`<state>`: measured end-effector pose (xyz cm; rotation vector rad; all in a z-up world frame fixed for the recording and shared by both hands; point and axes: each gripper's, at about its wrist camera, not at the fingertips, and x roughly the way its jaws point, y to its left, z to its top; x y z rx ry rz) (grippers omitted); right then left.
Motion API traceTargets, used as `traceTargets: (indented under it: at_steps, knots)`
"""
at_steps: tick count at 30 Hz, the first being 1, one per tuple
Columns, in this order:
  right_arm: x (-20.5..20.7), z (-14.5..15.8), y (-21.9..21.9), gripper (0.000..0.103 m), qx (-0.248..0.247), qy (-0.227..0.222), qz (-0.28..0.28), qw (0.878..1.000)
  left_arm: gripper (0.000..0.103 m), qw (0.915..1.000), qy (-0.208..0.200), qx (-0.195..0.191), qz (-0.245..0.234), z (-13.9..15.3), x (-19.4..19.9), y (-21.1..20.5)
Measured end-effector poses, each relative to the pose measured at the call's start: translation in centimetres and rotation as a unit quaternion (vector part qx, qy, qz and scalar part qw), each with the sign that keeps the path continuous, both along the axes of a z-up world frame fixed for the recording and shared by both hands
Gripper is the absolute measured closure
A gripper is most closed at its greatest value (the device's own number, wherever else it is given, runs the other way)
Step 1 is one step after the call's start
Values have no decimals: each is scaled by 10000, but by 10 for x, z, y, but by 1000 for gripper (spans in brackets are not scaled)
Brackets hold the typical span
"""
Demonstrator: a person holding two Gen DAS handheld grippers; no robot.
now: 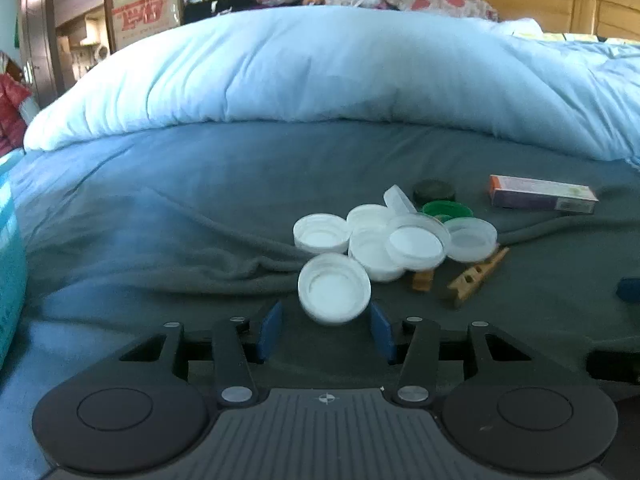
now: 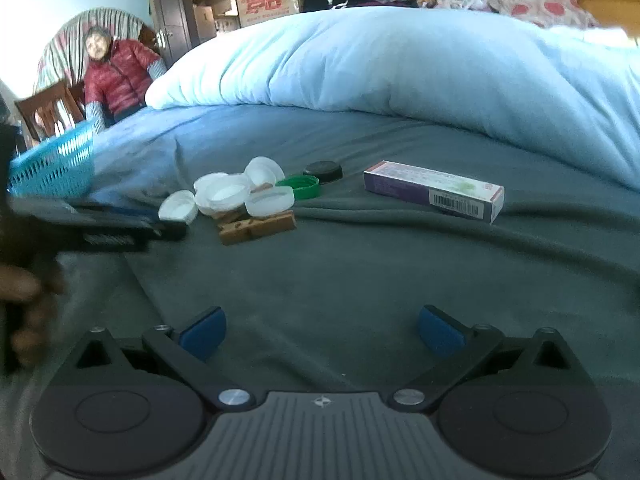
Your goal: Organize objects
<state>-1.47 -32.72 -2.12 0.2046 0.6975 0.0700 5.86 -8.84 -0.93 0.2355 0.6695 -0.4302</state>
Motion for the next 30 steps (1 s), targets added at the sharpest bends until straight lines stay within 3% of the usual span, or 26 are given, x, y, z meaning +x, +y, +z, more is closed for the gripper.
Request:
traceTargets:
  at_steps: [2,4,6,8,10,14,17,21,24,28,30]
  knots:
    - [3,-1,3,0,-148,145,54,9998,53,10000,-36,50,-68,3,4,-7]
    - [8,-1,17,0,-734,367,288,9962,60,9999,10,107,-77,2,10,-12]
    - [9,8,20,2,-790,456,432,9949,63,10000,43,-5,-47,2,10,-8]
    - [13,16,29,26,-1070,269,919,9896,63,9997,100,-221,53,5,7,2]
    - [24,22,37,25,-1481,-32,1291,9805,63,9992,122,-348,179,5,4,10]
    - [73,16,38,24,-1342,-187,1728,9756,63,9973,267,-574,360,10,-1,24]
    - [97,8,45,24,-1114,-32,2107,9712,63,9968,224,-656,407,18,-7,33]
    - [74,20,62,26,-810,252,2593,9621,62,9949,155,-843,529,32,-14,49]
    - [41,34,72,28,-874,66,2882,9535,62,9943,75,-903,569,41,-20,58]
    - [44,40,68,28,-962,-160,2642,9595,62,9937,71,-953,593,45,-26,65]
    - [60,35,68,42,-845,37,2513,9642,62,9938,89,-921,618,43,-28,65]
